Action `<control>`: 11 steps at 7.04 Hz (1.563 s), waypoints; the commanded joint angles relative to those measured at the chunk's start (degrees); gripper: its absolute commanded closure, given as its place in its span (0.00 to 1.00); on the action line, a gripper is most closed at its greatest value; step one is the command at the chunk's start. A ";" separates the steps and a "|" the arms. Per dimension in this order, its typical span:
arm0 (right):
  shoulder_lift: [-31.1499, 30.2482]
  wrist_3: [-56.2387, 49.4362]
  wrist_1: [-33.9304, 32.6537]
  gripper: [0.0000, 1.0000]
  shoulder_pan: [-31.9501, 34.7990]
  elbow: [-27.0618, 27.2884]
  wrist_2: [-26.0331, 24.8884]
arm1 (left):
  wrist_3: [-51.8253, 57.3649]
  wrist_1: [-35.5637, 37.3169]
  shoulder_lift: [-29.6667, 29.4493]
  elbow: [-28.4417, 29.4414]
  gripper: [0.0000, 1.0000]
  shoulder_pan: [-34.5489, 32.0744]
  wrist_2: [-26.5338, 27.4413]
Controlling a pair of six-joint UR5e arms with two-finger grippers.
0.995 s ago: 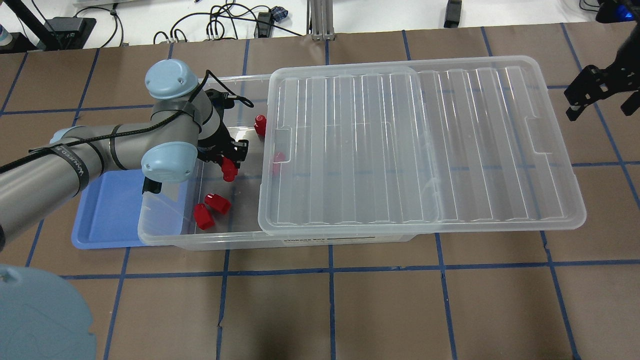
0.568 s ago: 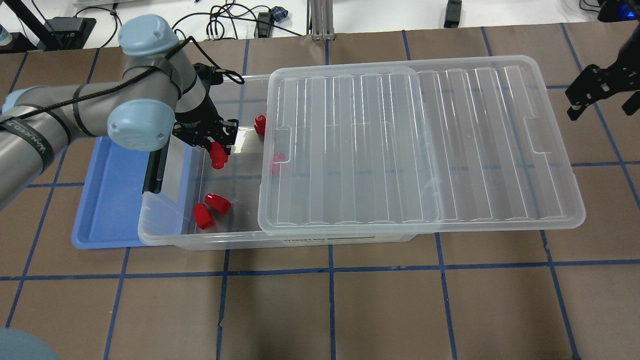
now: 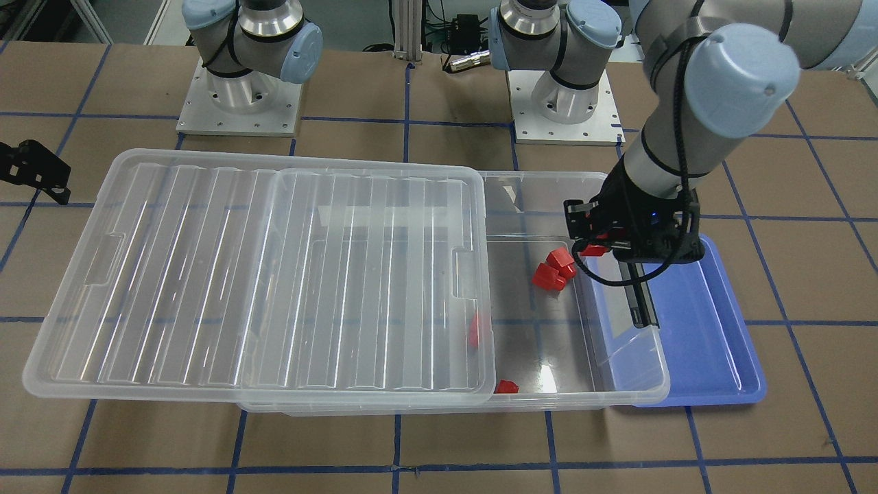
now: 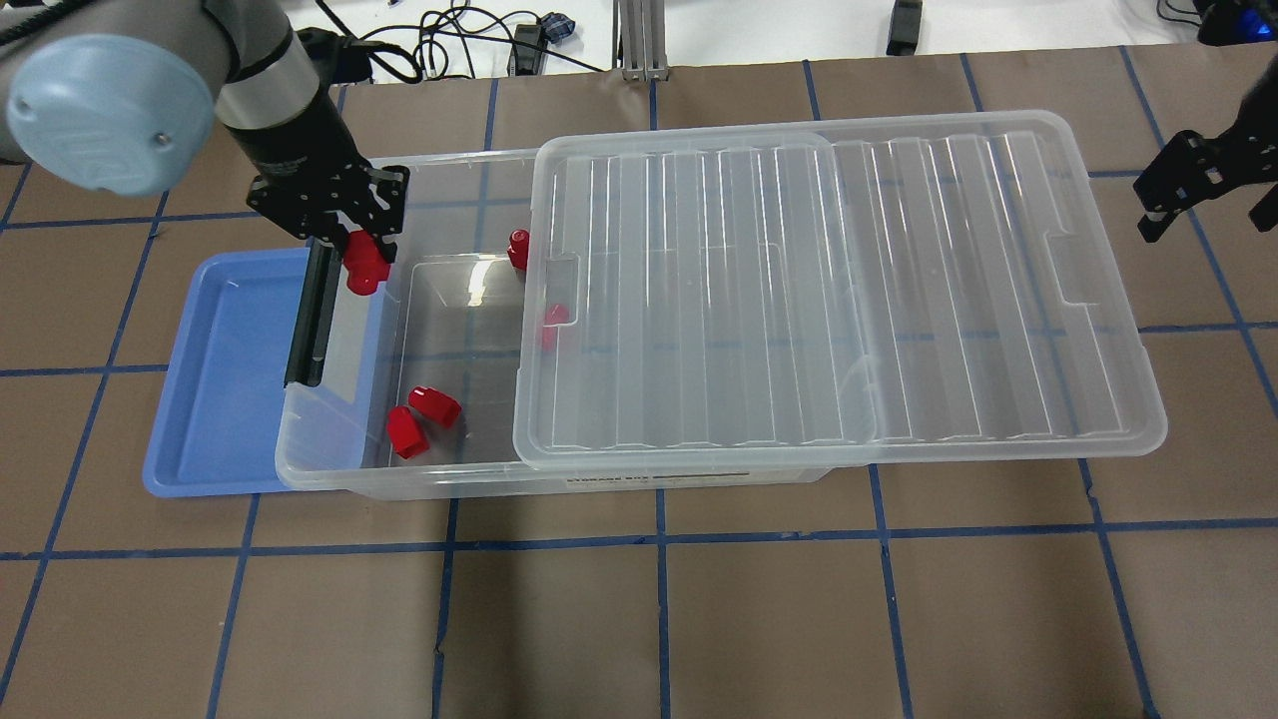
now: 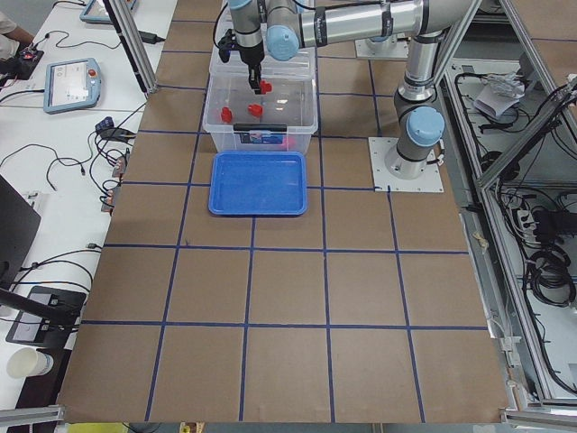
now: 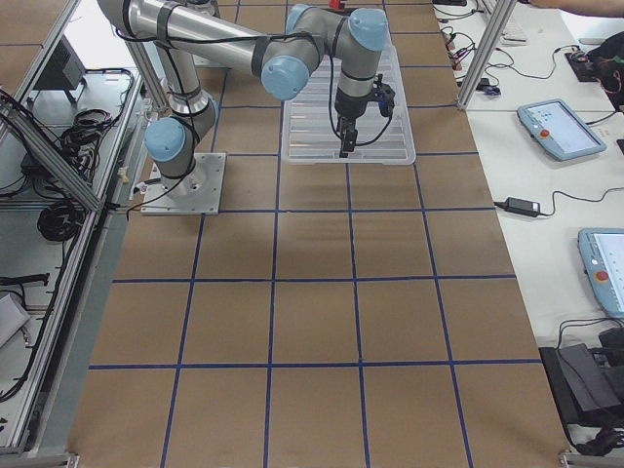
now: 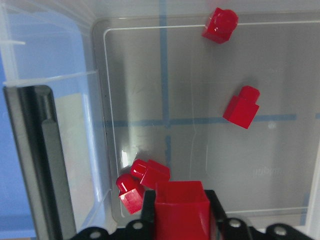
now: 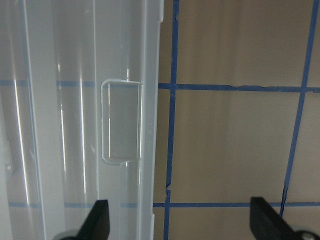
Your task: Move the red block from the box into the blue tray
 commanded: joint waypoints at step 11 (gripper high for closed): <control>4.67 -0.88 -4.64 0.00 -4.13 0.96 -0.27 | 28.24 36.58 -8.98 -19.48 0.00 22.91 0.30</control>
